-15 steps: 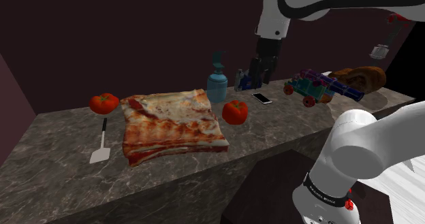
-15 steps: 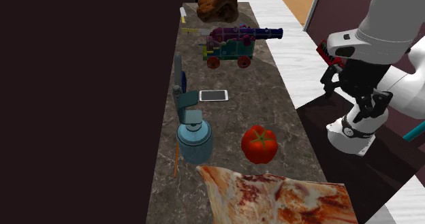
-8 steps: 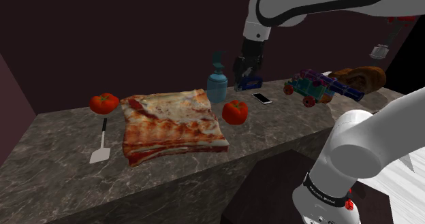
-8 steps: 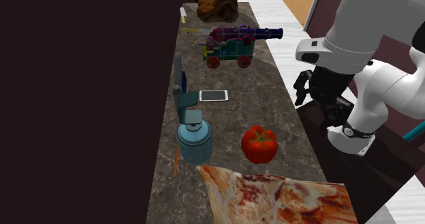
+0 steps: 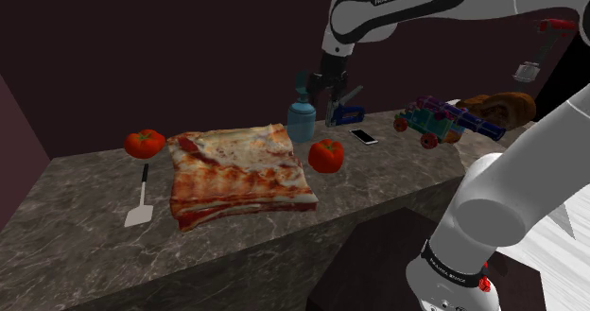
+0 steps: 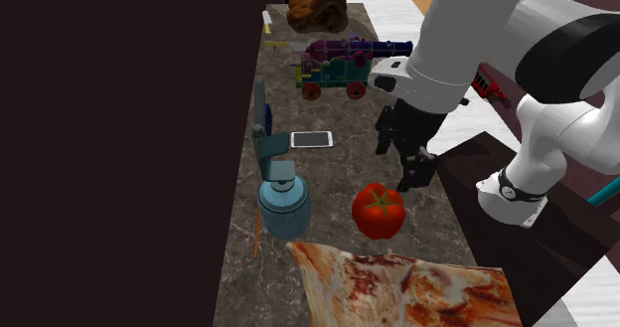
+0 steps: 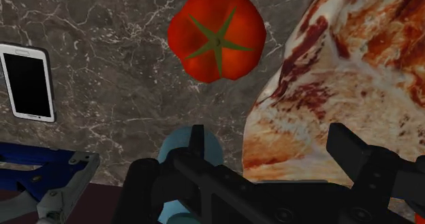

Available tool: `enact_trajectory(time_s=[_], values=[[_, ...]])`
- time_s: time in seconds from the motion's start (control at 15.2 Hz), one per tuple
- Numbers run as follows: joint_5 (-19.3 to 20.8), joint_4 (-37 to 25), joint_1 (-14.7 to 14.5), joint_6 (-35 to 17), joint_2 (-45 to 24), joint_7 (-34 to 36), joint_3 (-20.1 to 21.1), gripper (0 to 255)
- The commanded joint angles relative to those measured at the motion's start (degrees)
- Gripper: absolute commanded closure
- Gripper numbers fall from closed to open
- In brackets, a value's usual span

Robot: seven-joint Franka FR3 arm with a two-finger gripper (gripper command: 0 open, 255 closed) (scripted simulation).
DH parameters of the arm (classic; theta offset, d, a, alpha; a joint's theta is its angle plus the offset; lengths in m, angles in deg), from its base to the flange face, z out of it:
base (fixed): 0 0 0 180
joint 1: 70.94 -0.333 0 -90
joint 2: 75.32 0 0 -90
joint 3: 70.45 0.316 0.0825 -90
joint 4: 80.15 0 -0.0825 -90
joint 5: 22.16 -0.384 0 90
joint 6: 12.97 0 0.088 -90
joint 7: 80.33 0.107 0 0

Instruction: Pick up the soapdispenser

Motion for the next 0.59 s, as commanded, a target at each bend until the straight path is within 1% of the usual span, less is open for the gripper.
enact_trajectory(time_s=[0.0,0.53], values=[[0.3,-2.9,0.5,-2.0,-3.5,0.6,-0.4,0],[0.5,-15.7,2.5,-7.9,-16.9,2.3,-2.6,0]])
